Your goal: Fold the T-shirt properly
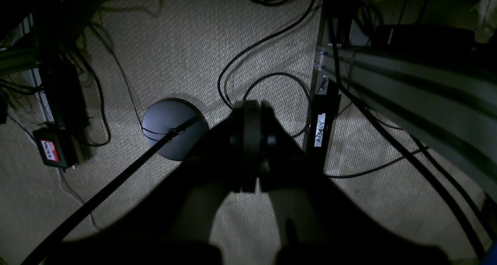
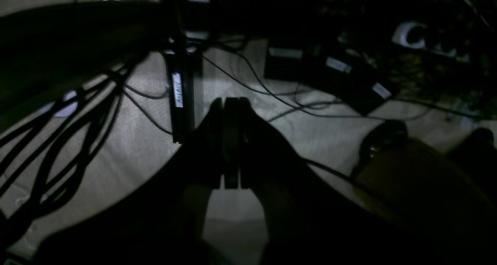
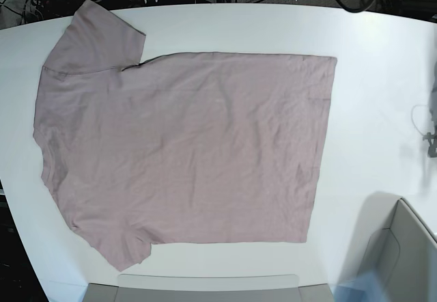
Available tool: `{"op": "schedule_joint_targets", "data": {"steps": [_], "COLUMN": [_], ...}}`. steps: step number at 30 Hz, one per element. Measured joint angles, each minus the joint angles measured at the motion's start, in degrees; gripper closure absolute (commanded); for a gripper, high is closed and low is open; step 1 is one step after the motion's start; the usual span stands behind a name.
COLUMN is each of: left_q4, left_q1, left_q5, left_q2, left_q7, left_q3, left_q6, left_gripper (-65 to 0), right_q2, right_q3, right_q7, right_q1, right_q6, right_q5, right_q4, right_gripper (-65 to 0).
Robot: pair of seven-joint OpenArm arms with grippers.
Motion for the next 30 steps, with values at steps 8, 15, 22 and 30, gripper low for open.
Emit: {"op": "schedule_joint_targets", "data": {"steps": [8, 15, 22, 30], "left_q4": [0.15, 0.15, 0.15, 0.48], "left_q1": [-0.46, -0.44, -0.44, 2.97], "left_q5": [0.00, 0.00, 0.00, -0.02], "left_q2": [-1.77, -2.62, -2.71, -3.56], "left_q7": [-0.02, -0.59, -2.64, -2.64], "left_q3": [0.00, 0.00, 0.00, 0.00], "left_q6": [-0.24, -0.24, -0.24, -0.50], "left_gripper": [-0.1, -0.2, -0.4, -0.1], "right_q2": [0.07, 0.20, 0.20, 4.26], "right_q3": [-0.02, -0.04, -0.22, -0.24], "right_q7": [-2.43, -1.92, -2.56, -5.44], "right_q1": [-0.70, 1.03, 1.77, -4.24], "right_q6": [-0.09, -0.11, -0.07, -0.31], "right_q5": [0.00, 0.02, 3.02, 5.92], "right_q4": [-0.35, -0.24, -0.24, 6.19], "right_gripper": [0.0, 0.0, -0.1, -0.2]}}
